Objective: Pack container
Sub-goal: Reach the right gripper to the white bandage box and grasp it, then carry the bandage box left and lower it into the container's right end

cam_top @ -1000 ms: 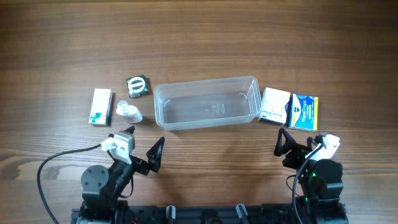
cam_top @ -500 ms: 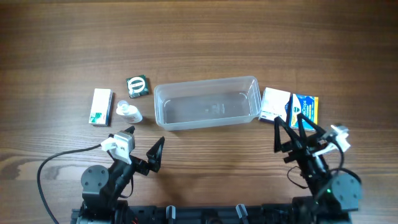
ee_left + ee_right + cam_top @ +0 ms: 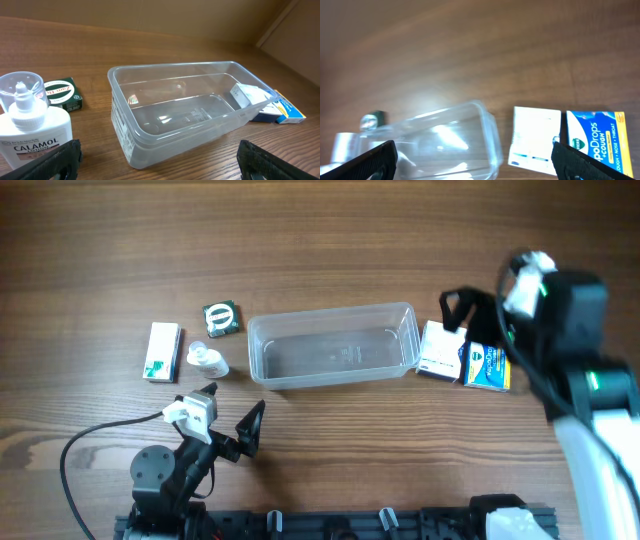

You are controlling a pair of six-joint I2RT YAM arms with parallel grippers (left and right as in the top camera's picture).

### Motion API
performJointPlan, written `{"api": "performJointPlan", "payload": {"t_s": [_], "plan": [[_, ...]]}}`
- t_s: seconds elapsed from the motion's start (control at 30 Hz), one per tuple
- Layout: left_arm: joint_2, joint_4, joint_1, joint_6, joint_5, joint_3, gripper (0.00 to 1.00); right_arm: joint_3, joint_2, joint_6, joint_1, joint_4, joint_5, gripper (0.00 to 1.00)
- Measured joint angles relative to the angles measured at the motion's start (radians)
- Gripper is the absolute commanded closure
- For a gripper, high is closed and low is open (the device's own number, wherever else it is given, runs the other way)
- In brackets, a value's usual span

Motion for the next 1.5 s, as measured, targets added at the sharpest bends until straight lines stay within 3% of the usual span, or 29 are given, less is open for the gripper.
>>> {"api": "performJointPlan", "payload": {"t_s": [0.43,0.6,0.67,0.73,0.83,1.07,1.23,1.37,1.5], "plan": [[0.000,0.000,0.000,0.000,0.000,0.000,0.00,0.013,0.572,-0.016,-0.005,-0.050,0.170,0.01],[0.000,0.000,0.000,0.000,0.000,0.000,0.00,0.012,0.661,-0.012,-0.005,-0.050,0.143,0.08],[0.000,0.000,0.000,0.000,0.000,0.000,0.00,0.002,0.671,-0.010,-0.005,-0.035,0.131,0.17],[0.000,0.000,0.000,0.000,0.000,0.000,0.00,-0.019,0.673,0.000,-0.005,-0.026,0.127,0.28],[0.000,0.000,0.000,0.000,0.000,0.000,0.00,-0.024,0.673,0.013,-0.005,-0.026,0.142,0.34],[0.000,0.000,0.000,0.000,0.000,0.000,0.00,0.006,0.617,0.017,-0.005,-0.127,0.199,0.34],[0.000,0.000,0.000,0.000,0.000,0.000,0.00,0.128,0.355,0.017,0.015,-0.198,0.233,0.35],[0.000,0.000,0.000,0.000,0.000,0.000,0.00,0.166,0.132,0.021,0.131,-0.168,0.234,0.35],[0.000,0.000,0.000,0.000,0.000,0.000,0.00,0.144,0.119,0.039,0.280,-0.084,0.230,0.34]]}}
